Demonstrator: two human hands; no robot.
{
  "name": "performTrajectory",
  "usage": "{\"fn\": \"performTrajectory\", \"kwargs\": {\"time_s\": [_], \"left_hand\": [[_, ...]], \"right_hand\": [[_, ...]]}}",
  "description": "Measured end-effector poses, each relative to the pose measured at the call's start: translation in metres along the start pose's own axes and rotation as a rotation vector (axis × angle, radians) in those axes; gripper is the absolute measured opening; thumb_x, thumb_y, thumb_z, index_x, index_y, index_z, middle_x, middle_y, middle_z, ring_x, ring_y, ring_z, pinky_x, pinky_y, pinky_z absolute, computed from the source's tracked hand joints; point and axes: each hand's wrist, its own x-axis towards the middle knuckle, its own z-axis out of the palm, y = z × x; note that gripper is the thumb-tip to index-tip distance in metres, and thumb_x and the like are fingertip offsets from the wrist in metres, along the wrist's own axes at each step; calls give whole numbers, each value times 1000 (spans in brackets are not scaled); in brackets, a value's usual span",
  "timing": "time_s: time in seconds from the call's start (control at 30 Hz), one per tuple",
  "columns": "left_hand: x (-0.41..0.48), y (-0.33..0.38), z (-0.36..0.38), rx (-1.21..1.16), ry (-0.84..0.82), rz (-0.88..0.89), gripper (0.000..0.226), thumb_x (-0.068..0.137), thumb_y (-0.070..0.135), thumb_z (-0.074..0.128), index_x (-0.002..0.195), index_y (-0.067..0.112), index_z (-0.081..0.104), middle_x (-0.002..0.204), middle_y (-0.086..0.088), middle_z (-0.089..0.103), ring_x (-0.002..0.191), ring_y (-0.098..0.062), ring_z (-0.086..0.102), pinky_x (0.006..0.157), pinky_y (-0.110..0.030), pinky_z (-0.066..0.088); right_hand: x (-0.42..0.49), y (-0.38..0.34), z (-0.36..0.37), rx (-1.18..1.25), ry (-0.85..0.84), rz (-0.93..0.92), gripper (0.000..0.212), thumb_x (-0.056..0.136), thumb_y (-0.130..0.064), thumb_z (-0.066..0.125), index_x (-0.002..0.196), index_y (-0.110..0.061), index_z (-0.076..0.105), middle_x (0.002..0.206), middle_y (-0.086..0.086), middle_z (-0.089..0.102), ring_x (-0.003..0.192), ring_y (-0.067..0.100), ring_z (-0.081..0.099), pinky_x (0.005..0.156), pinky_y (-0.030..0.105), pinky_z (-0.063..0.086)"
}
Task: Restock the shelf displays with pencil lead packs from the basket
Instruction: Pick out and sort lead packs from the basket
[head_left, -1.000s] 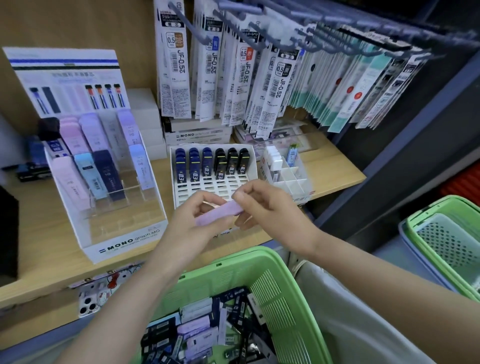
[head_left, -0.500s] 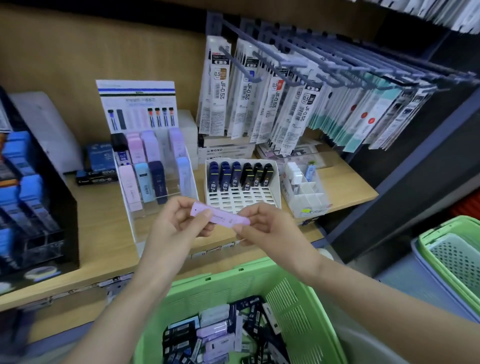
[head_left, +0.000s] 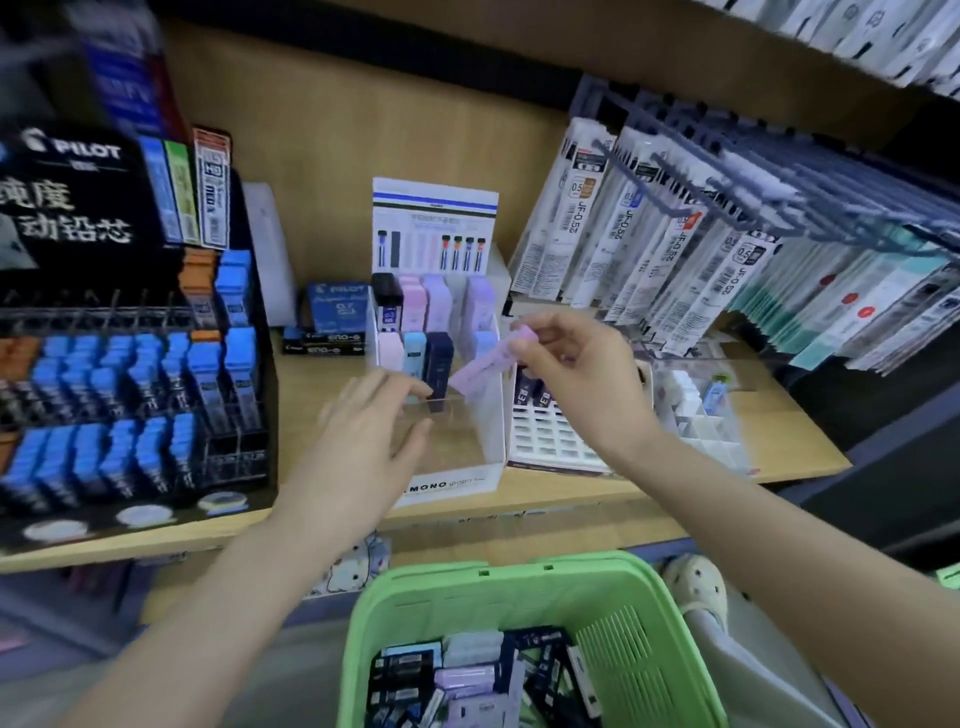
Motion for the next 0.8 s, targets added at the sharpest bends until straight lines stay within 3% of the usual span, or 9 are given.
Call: {"fn": "performTrajectory", "kwargs": {"time_s": [0.1,0.2,0.33,0.43,0.53,0.63,0.8], "left_hand": [[2,-10,-1,166,-56,119,23,89,17,59,112,14,60,106,3,55,101,-19,51,90,-36,41],[5,-22,5,349,-101,255,29,79,13,70,107,12,63,101,-1,60,95,-22,59,80,-35,47],[7,-34,5,459,-115,367,34,65,12,78,96,11,65,95,-3,62,92,-21,60,80,-29,44],[-2,-42,4,536,-136,451,34,62,10,80,94,9,67,103,-8,64,104,-26,61,89,-31,35],[-14,-52,4,572,-139,529,22,69,9,74,91,9,69,106,-9,65,120,-26,48,99,-34,31],[-23,-57,4,592,-181,565,28,65,13,78,92,8,71,104,-8,66,123,-24,40,102,-35,31],[-35,-54,4,594,-242,560,40,61,15,78,100,10,70,101,-4,67,118,-24,56,100,-34,31]], "right_hand": [[15,1,8,-131,-11,-67,8,90,-15,61,90,-23,62,79,-11,63,71,-5,54,67,11,45],[24,2,14,-200,-28,-113,6,90,-14,61,96,-14,63,80,-15,60,72,-12,52,66,5,41],[30,-2,24,-168,-73,-142,2,90,-14,61,91,-15,63,79,-16,59,71,-8,52,68,9,45],[32,-6,35,-150,-110,-164,3,88,-14,63,89,-17,63,79,-17,58,74,-5,53,68,8,44],[33,-8,48,-181,-163,-189,5,87,-12,64,92,-11,66,77,-15,58,76,3,56,69,10,45],[32,-8,61,-224,-243,-200,8,86,-10,66,94,-10,66,77,-9,60,71,6,56,71,10,45],[32,-2,75,-342,-370,-212,13,85,-7,66,97,-9,61,79,-8,58,76,9,57,79,27,49]]}}
